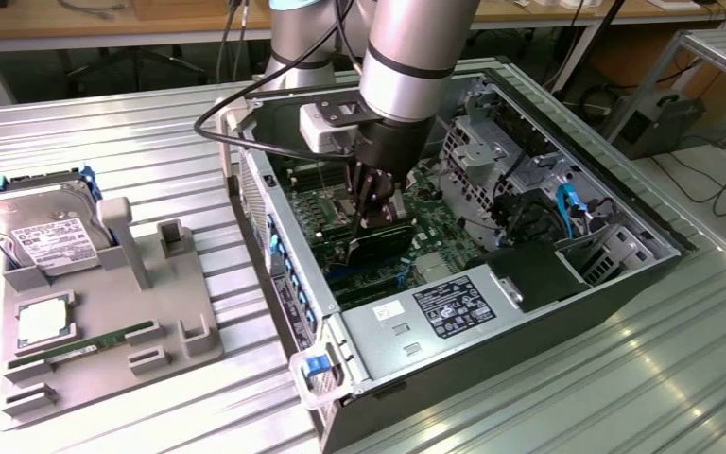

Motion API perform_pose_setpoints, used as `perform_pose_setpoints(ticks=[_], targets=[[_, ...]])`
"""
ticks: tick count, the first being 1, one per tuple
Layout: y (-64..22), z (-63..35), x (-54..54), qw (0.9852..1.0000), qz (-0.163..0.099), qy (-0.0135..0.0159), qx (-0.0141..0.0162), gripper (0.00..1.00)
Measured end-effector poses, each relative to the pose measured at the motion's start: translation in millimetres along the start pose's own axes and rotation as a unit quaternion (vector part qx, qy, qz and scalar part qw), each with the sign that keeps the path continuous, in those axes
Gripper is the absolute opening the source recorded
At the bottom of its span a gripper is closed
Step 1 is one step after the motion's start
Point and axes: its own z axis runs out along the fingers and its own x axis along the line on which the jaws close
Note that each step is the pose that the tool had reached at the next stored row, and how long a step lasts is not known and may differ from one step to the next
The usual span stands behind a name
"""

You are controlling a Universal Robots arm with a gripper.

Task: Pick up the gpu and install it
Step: 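Press down on the gpu until it lock into place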

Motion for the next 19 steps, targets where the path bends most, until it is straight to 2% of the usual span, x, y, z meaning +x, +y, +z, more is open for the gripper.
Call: perform_pose_setpoints(ticks=[5,9,15,19], targets=[[2.2,3.2,-0.1,1.0,0.0,0.0,0.0085,0.11],[4.2,6.4,-0.1,0.9999,0.0,0.0001,0.013,0.11],[5.3,9.9,-0.2,0.9999,0.0,-0.0002,0.0159,0.11],[5.8,10.4,0.7,0.9999,0.0,-0.0001,0.0159,0.11]])
